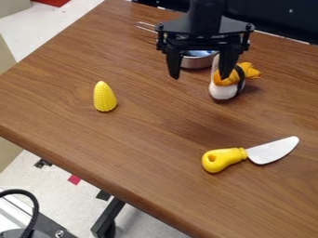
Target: Put the orange and white object on the left side corner of the table
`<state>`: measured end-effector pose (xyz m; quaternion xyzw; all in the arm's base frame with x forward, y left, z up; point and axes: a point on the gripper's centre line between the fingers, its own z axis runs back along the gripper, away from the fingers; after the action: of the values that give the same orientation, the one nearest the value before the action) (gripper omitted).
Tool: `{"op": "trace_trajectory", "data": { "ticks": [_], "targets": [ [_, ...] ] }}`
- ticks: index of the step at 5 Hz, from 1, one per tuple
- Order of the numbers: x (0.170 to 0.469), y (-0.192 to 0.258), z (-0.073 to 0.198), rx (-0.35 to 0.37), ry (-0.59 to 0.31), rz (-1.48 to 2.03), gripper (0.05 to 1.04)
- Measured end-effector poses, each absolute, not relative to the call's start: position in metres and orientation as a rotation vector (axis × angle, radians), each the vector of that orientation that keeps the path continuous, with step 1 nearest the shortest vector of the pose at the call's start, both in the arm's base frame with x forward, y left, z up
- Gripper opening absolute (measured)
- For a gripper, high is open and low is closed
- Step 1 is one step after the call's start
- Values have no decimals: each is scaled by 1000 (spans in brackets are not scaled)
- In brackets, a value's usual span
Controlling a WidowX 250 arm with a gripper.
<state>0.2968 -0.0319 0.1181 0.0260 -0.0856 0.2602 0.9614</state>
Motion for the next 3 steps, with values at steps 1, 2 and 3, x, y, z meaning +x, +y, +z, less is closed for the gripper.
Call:
{"op": "trace_trajectory", "data": {
  "ticks": [1,2,3],
  "targets": [
    [296,-32,111,64,-152,513,999],
    [307,-33,116,93,-211,289,999],
    [322,-37,113,119,-250,42,999]
  ]
}}
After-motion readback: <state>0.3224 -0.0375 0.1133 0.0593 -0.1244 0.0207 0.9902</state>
